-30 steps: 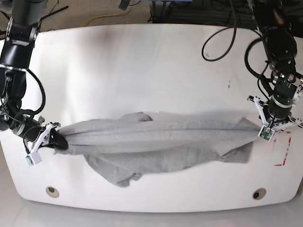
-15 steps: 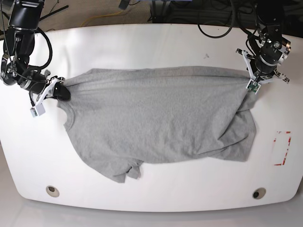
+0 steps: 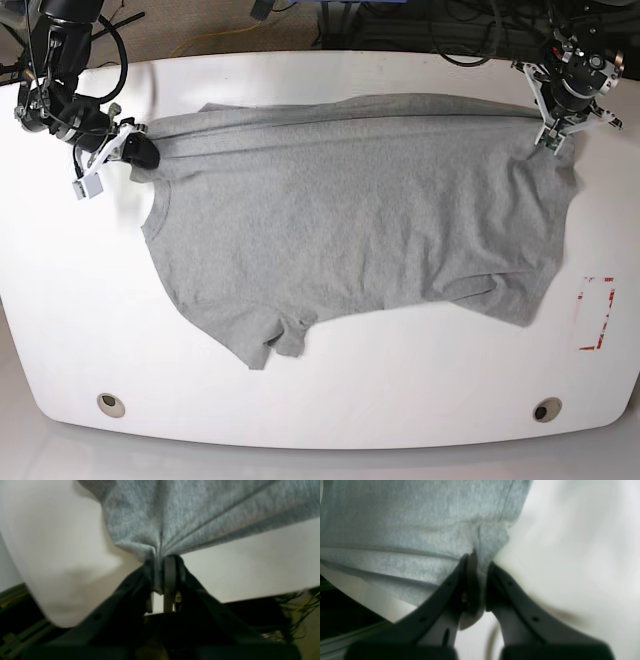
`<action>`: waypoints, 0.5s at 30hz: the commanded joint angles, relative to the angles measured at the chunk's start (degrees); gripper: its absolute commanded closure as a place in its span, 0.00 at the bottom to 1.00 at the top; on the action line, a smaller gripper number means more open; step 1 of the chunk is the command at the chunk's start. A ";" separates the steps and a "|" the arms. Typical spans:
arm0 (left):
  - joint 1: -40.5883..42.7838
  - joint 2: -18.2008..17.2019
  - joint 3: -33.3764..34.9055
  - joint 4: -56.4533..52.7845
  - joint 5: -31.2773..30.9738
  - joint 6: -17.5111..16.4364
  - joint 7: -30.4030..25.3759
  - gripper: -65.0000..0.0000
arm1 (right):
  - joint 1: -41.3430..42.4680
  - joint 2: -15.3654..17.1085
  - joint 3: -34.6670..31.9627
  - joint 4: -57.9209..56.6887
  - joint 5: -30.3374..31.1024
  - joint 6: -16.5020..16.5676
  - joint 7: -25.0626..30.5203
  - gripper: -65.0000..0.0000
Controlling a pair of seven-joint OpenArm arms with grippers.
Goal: Fold the T-shirt properly
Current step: 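Lay the shirt flat, dragging both grippers back toward the robot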
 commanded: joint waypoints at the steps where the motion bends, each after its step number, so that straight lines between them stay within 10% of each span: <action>1: -1.09 -0.05 -2.01 1.06 1.02 -0.13 -0.05 1.00 | 1.65 1.37 0.93 1.04 0.50 -0.03 1.10 1.00; 9: -4.95 0.92 -2.97 0.97 1.11 -1.01 -0.05 1.00 | 5.08 0.23 0.75 0.16 0.06 -0.82 1.10 1.00; 15: -6.18 0.92 -3.06 0.97 1.11 -1.01 -0.05 1.00 | 12.20 0.05 0.49 -5.99 0.06 -5.04 1.10 0.73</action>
